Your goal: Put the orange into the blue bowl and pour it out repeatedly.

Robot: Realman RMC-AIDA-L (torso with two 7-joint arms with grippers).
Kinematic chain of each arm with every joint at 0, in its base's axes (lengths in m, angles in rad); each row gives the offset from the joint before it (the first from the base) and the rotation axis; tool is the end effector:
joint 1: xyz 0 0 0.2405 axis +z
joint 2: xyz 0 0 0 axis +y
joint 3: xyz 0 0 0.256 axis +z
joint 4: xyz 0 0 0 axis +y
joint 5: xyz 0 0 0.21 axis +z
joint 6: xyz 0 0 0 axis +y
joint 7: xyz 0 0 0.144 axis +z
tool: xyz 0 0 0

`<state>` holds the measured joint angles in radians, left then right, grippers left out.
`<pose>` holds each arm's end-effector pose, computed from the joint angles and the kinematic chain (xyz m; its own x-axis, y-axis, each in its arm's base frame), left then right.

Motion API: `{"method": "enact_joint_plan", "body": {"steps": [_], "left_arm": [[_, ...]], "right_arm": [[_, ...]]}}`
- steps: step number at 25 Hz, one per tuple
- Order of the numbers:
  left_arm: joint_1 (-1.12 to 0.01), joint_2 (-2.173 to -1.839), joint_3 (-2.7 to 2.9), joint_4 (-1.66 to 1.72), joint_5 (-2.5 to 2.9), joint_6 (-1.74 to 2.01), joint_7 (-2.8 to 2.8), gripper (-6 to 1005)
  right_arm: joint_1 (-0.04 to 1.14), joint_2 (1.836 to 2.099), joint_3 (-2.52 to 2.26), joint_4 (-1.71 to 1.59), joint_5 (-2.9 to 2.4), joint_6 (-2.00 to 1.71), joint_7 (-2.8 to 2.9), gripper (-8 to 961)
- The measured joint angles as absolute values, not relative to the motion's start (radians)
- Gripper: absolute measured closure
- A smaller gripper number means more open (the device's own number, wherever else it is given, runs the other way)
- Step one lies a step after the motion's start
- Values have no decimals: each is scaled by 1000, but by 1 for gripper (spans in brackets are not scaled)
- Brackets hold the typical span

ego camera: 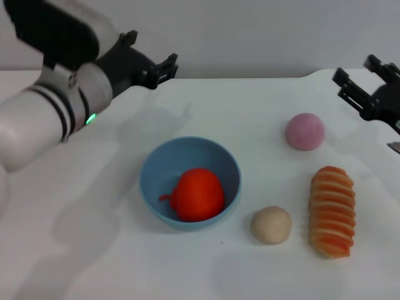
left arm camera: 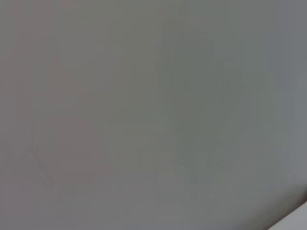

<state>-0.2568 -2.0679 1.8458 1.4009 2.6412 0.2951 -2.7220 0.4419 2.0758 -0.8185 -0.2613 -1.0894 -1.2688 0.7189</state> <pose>-0.1665 0.3730 -0.0242 0.9017 0.2029 0.3817 0.4310 -0.4907 -0.7573 0.3065 0.3396 0.0044 0.6308 -0.0074 -0.7759 -0.6724 -0.5044 -0.5418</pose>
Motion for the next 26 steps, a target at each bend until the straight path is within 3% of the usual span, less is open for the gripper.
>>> {"method": "enact_joint_plan", "body": {"steps": [4, 8, 15, 26], "left_arm": [[-206, -2064, 1913, 1294, 2588, 87, -2720, 195], [-129, -2066, 2075, 1148, 2568, -365, -2720, 196], [-139, -2072, 2282, 932, 2467, -822, -2718, 195], [-151, -2071, 2357, 855, 2404, -911, -2722, 195]], "right_arm": [[432, 2080, -818, -161, -950, -1303, 545, 214], [411, 2083, -818, -63, -812, -1374, 444, 214], [387, 2087, -787, 45, -676, -1451, 410, 214], [349, 2088, -742, 102, -639, -1506, 309, 214]]}}
